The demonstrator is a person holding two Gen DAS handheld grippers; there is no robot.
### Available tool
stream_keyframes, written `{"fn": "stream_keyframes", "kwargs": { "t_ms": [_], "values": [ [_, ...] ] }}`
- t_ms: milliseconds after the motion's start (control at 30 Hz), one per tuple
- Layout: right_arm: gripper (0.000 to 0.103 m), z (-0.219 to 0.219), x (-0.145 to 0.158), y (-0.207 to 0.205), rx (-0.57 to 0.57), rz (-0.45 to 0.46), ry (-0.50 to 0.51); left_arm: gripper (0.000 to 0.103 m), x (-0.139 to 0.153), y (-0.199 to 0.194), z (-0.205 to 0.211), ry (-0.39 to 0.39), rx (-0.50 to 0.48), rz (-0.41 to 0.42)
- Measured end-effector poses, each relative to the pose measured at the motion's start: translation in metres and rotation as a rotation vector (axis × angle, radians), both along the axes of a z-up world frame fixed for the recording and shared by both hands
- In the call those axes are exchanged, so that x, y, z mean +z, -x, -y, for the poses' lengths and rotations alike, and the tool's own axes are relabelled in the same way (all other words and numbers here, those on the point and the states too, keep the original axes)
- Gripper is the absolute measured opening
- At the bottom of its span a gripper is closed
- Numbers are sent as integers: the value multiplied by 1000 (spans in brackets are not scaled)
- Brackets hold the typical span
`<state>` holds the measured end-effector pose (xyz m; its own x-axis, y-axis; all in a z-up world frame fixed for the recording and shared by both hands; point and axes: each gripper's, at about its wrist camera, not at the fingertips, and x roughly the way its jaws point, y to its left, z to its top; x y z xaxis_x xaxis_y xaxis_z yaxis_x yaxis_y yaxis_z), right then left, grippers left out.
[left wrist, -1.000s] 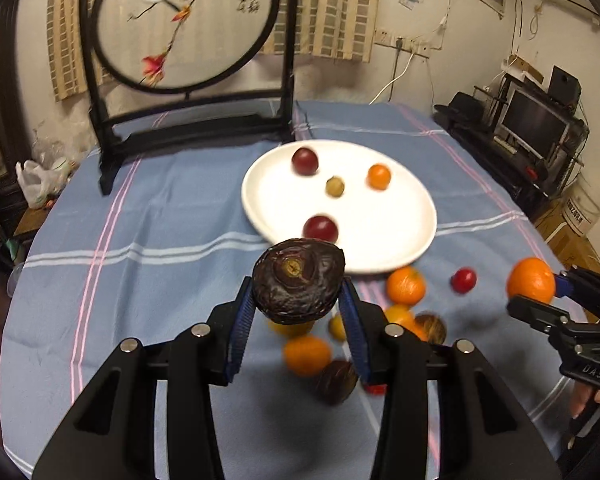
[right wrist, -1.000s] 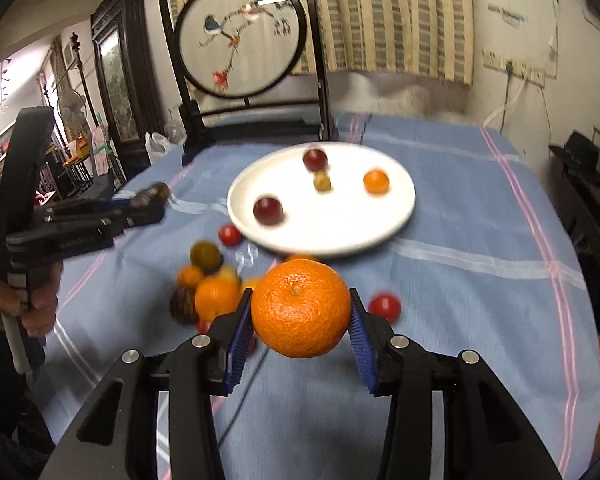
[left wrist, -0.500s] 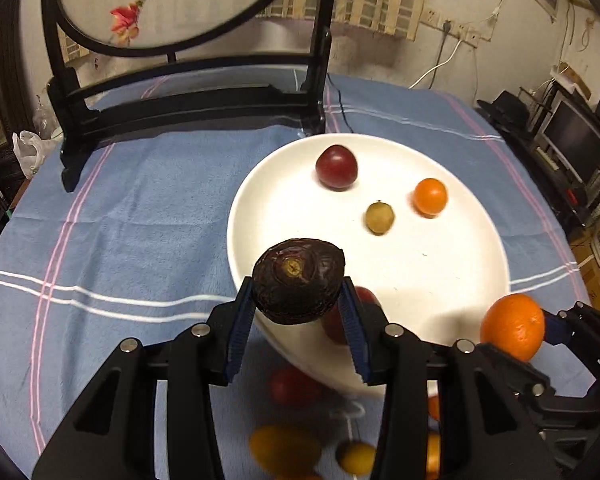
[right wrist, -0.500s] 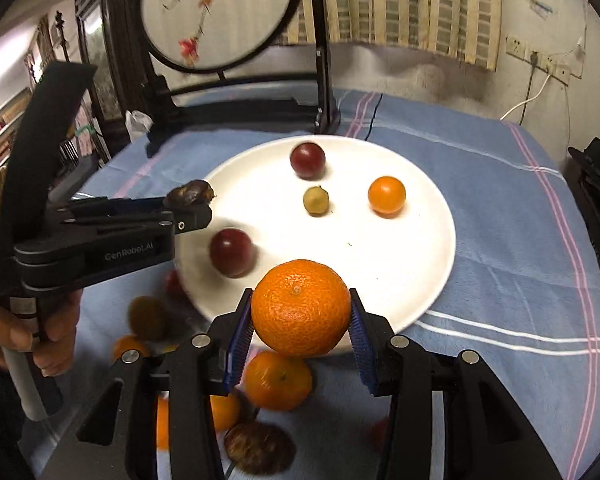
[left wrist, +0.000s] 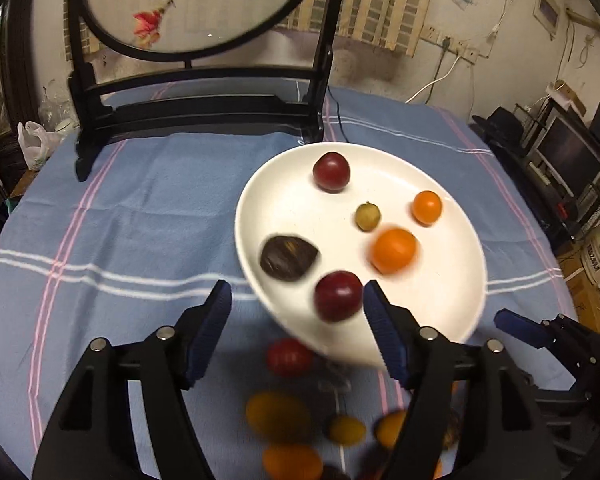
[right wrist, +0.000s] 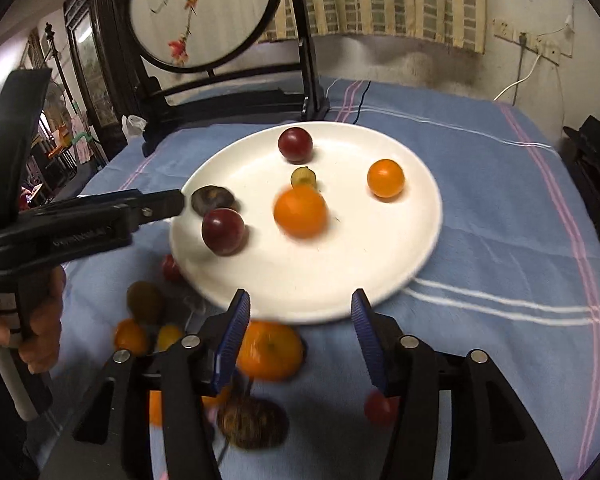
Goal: Organize fruits
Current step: 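Place the mandarin and dark brown fruit on the plate, opening both grippers, then grasp a red tomato with the right gripper while the left gripper grasps a brown date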
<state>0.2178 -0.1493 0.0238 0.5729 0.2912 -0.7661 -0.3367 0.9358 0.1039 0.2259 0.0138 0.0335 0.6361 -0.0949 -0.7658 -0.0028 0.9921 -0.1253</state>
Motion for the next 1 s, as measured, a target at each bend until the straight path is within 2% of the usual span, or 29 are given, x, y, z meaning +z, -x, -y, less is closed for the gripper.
{"fn": "stream_keyframes", "kwargs": {
  "t_ms": [267,533,733,1000],
  "values": [
    [56,24,0,66,-26,5,2,78,9,75,2,8,-19,59],
    [57,28,-19,117,-22,-42,-1,83,-18,131,0,12,-37,28],
    [57,32,-31,126,-46,-73,6,83,-39,147,-1,42,-59,-14],
    [57,38,-42,114,-79,-97,7,83,-51,144,-3,46,-63,-44]
  ]
}}
